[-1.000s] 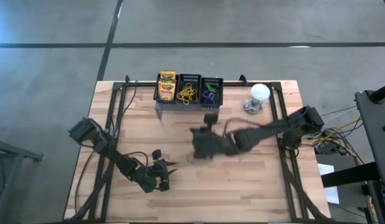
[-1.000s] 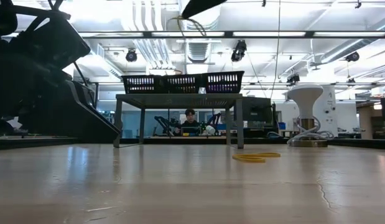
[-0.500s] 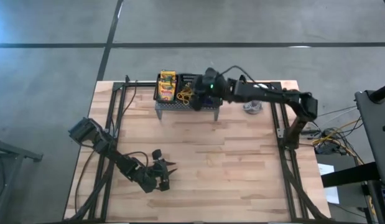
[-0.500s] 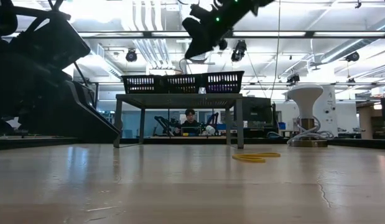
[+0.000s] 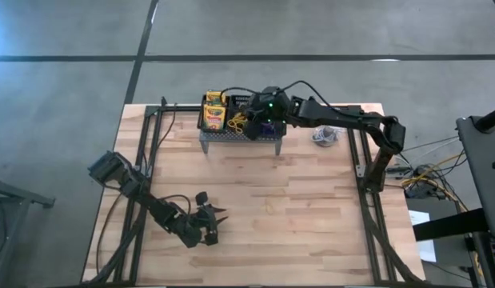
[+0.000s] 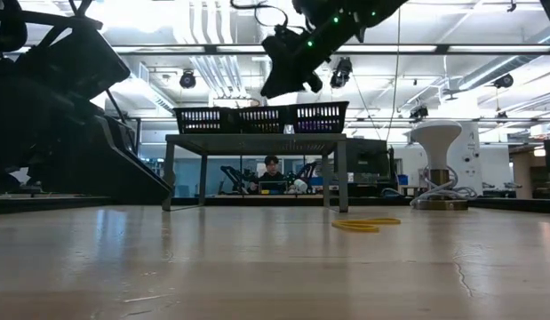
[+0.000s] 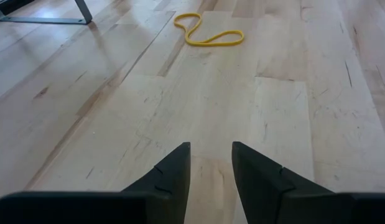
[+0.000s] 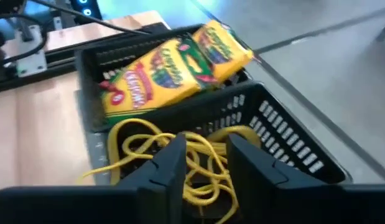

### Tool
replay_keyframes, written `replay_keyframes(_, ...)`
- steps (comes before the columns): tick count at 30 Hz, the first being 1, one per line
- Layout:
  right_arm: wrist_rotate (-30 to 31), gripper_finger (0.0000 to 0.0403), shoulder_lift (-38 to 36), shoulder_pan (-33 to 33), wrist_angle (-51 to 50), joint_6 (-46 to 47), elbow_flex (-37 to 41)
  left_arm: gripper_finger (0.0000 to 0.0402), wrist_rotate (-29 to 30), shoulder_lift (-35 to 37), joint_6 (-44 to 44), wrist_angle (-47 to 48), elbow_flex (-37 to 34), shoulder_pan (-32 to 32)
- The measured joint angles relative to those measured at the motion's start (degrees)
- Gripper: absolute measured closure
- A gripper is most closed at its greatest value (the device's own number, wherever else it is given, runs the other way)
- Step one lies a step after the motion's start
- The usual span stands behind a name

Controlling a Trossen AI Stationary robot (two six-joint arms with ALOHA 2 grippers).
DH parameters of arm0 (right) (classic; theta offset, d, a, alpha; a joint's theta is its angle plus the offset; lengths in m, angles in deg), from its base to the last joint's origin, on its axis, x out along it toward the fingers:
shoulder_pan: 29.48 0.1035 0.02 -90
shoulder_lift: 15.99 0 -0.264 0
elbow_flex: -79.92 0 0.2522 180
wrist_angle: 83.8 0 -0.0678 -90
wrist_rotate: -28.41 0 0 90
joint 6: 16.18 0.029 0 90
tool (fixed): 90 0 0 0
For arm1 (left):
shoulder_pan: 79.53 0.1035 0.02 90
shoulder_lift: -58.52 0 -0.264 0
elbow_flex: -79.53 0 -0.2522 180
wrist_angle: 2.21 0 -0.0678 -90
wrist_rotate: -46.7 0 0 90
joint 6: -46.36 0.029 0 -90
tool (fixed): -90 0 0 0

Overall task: Pick & Place Office Desk Supplies
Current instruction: Put the yellow rubber band into the middle black bin on the shelf

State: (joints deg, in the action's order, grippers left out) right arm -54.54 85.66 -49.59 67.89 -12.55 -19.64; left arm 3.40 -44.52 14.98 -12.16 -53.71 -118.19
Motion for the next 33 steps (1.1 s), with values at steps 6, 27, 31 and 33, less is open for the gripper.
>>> replay_keyframes(6,0.0,0.0265,-3.1,7.8,-5.8,-3.7,0.0,0.0281,0.0,0.0,0.0,0.0,0.0,0.0)
replay_keyframes(27,0.6,0.0257,-3.4,34.5,4.8,10.7,33.8,0.0281,0.0,0.0,-0.2,0.0,0.0,0.1)
replay_keyframes(31,2.1,0.0237,-3.4,31.1,13.3,6.8,39.2,0.0281,0.0,0.0,-0.2,0.0,0.0,0.1)
replay_keyframes(33,1.4,0.0234,-3.4,29.1,15.9,4.6,40.8,0.0281,0.0,0.0,-0.2,0.0,0.0,0.1)
